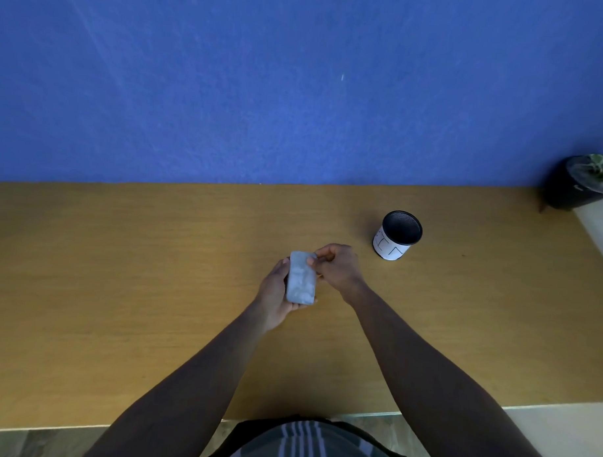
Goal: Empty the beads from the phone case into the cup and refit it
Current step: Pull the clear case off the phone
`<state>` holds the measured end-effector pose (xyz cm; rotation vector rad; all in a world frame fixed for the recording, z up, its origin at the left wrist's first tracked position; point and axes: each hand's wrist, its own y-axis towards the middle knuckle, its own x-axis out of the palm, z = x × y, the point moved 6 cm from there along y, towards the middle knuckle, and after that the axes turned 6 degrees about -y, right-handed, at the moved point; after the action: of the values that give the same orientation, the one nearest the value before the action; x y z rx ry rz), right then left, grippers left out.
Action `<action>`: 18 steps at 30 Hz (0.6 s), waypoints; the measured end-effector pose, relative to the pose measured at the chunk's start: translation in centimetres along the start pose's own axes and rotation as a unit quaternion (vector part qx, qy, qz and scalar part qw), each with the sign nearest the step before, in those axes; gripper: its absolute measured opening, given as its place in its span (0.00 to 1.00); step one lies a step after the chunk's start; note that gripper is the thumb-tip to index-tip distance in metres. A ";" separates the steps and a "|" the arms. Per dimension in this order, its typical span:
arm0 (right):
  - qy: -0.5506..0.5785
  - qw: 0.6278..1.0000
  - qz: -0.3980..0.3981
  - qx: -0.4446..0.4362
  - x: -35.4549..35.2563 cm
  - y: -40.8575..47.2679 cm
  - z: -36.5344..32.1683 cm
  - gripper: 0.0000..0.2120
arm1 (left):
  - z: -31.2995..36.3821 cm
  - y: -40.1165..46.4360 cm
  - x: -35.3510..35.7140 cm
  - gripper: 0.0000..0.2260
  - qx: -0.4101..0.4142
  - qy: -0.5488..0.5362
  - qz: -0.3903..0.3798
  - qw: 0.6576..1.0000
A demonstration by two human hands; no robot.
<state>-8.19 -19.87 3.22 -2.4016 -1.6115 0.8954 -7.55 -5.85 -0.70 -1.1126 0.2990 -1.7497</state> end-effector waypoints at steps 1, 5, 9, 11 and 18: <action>-0.005 1.000 0.006 -0.004 0.0 0.0 -0.1 0.08 | -0.1 0.0 0.1 0.14 -0.008 -0.020 -0.002 1.000; -0.024 0.999 0.035 -0.014 -0.1 0.1 -0.2 0.07 | -0.3 -0.2 0.2 0.16 -0.013 -0.052 -0.003 0.999; -0.044 0.997 0.054 -0.029 -0.2 -0.2 -0.5 0.05 | -0.7 0.0 0.2 0.17 -0.008 -0.063 0.002 0.998; -0.064 0.995 0.062 -0.042 -0.3 -0.5 -0.7 0.05 | -0.8 0.0 0.2 0.15 -0.005 -0.069 -0.002 0.998; -0.097 0.989 0.079 -0.077 -0.5 -1.0 -1.2 0.03 | -1.2 -0.1 0.4 0.17 -0.008 -0.089 -0.001 0.996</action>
<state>-8.52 -19.61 4.81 -2.6523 -1.6281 1.1015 -8.58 -6.45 -1.09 -1.2714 0.2018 -1.6389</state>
